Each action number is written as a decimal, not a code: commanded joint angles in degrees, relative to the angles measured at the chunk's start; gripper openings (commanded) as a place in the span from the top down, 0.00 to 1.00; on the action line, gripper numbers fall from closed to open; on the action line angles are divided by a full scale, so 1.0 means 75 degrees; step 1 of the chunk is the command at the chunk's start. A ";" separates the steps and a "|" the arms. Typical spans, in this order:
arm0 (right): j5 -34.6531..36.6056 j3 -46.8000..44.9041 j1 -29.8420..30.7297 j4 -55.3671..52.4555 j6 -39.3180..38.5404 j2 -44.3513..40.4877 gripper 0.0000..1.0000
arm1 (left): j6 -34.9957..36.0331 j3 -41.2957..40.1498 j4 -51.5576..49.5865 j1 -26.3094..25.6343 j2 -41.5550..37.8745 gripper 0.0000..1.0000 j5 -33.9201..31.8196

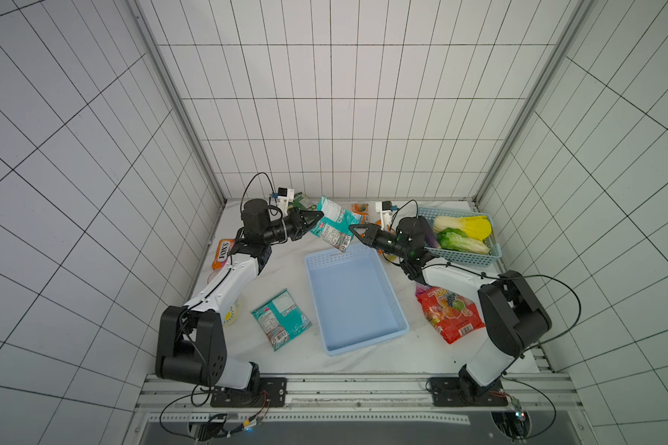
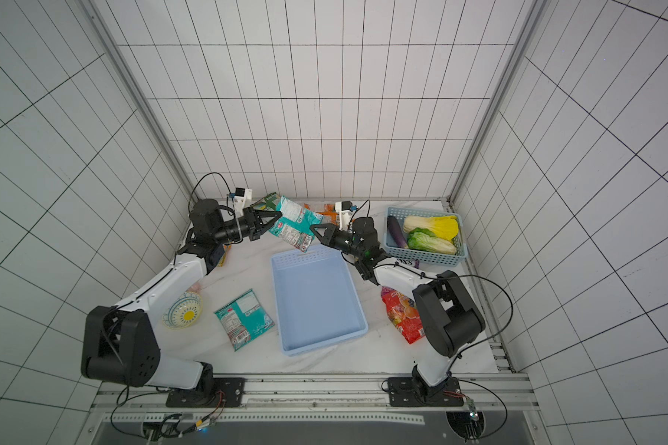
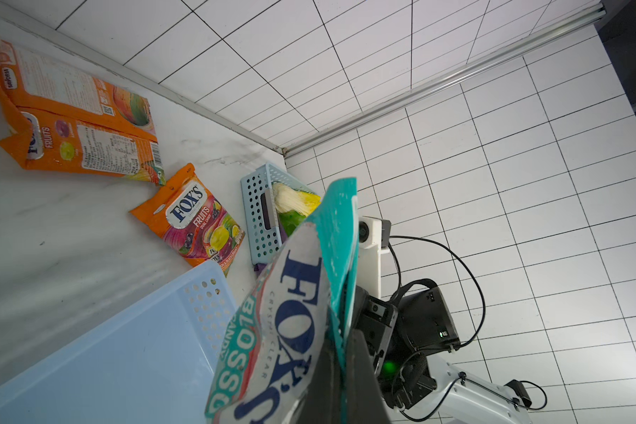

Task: Put the candies in the basket
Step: Place the candy in the basket.

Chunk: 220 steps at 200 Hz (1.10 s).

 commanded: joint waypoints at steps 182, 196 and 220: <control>-0.1405 0.1554 -0.0613 -0.8187 -0.4377 -0.1058 1.00 | 0.5511 -0.0357 -0.4103 0.1065 -0.1414 0.07 -0.3535; -0.1356 0.1745 -0.0567 -0.8205 -0.4342 -0.0731 1.00 | 0.5540 -0.0255 -0.4175 0.1071 -0.1436 0.06 -0.3747; -0.1463 0.2317 -0.0296 -0.8406 -0.4511 -0.0016 1.00 | 0.5609 -0.0305 -0.4096 0.1067 -0.1474 0.04 -0.3846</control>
